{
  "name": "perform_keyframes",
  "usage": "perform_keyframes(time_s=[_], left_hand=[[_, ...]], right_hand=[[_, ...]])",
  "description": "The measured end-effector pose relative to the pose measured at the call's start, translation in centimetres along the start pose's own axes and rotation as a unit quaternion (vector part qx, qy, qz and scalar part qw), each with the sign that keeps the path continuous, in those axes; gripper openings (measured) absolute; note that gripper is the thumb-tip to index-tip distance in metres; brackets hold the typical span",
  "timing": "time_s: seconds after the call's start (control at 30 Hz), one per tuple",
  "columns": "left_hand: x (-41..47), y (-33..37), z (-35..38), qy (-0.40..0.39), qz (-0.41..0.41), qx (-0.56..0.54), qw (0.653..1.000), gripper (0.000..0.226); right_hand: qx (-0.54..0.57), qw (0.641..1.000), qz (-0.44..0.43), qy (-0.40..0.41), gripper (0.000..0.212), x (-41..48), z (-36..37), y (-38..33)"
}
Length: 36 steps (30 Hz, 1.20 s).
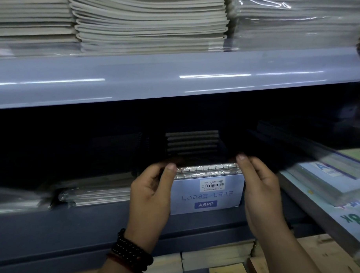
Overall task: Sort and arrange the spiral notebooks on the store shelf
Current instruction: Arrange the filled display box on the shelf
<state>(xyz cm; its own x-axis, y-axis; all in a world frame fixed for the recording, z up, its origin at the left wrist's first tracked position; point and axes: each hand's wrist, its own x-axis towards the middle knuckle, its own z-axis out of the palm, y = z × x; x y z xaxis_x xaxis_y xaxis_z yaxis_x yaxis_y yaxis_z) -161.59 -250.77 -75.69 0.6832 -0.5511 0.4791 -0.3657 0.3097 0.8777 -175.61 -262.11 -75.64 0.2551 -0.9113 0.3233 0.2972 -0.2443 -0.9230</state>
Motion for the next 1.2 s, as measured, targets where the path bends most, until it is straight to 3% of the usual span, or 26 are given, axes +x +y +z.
perform_keyframes(time_s=[0.17, 0.33, 0.6, 0.87, 0.97, 1.07, 1.2], left_hand=[[0.3, 0.3, 1.5, 0.074, -0.090, -0.101, 0.988, 0.017], [-0.1, 0.7, 2.3, 0.065, -0.182, -0.086, 0.977, 0.019], [-0.2, 1.0, 2.6, 0.039, -0.196, -0.040, 0.979, 0.028], [0.0, 0.6, 2.6, 0.039, -0.178, -0.083, 0.980, 0.044], [0.2, 0.4, 2.7, 0.030, -0.208, -0.118, 0.971, 0.054], [0.4, 0.5, 3.0, 0.037, -0.235, -0.138, 0.961, 0.044], [0.6, 0.1, 3.3, 0.056, -0.234, -0.136, 0.961, 0.063]], right_hand=[[0.000, 0.999, 0.024, 0.028, 0.039, 0.6, 1.0, 0.1], [-0.007, 0.998, 0.040, 0.040, 0.028, 0.9, 1.2, -0.1], [-0.039, 0.999, 0.019, 0.019, 0.037, 0.4, 1.2, -0.3], [0.000, 0.997, 0.076, 0.034, 0.031, 0.4, 1.1, -0.1], [0.025, 0.989, 0.147, 0.024, 0.063, 0.7, 0.9, 0.3], [0.021, 0.984, 0.178, 0.003, 0.073, 0.7, 0.9, 0.3], [0.027, 0.981, 0.190, 0.002, 0.095, 0.8, 0.9, 0.8]])
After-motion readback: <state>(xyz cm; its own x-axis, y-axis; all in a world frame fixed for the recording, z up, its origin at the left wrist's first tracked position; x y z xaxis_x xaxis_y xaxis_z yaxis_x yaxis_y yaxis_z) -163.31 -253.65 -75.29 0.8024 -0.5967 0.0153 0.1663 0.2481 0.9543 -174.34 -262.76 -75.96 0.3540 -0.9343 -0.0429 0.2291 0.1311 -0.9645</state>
